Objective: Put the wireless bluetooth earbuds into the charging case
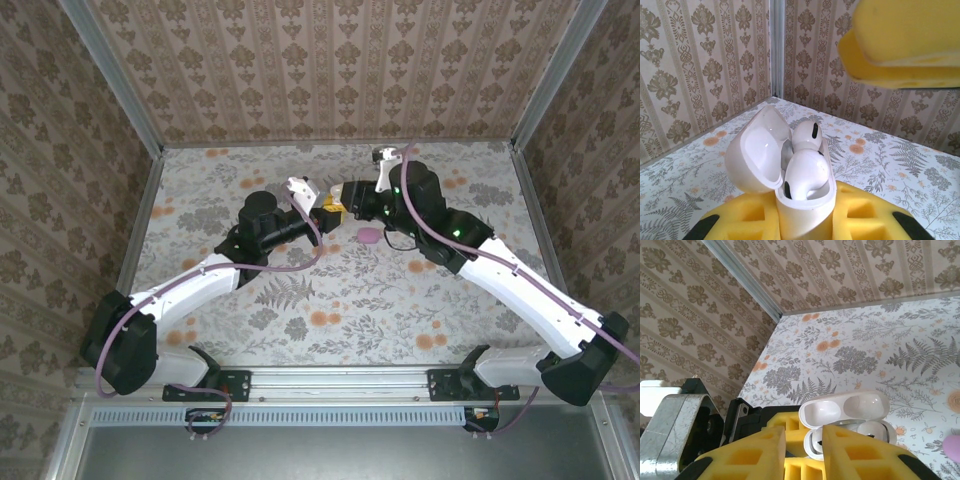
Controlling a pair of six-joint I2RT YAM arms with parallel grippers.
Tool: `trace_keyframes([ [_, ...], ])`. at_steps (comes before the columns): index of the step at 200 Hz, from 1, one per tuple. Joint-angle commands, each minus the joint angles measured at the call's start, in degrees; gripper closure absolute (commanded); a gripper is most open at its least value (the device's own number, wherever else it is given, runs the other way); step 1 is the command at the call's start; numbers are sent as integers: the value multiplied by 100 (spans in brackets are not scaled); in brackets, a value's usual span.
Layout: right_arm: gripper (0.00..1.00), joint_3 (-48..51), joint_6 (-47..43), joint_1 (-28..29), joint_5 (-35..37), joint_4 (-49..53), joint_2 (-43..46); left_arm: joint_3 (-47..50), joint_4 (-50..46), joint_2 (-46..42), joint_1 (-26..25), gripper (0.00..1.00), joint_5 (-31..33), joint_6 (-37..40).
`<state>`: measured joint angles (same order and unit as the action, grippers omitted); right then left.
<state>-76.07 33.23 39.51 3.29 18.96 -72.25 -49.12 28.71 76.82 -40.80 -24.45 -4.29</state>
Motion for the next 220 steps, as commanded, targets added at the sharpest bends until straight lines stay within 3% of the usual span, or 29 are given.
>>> trace_keyframes([
  [1, 76, -211, -53, -179, -345, 485, 45, -41, -14, -189, -24, 89, -95, 170],
  [63, 79, -476, -102, -259, -1018, 739, -332, -71, -35, -175, -8, 89, -126, 206],
  [220, 75, -641, -101, -259, -1012, 854, -555, -38, -75, -224, -9, 89, -104, 225],
])
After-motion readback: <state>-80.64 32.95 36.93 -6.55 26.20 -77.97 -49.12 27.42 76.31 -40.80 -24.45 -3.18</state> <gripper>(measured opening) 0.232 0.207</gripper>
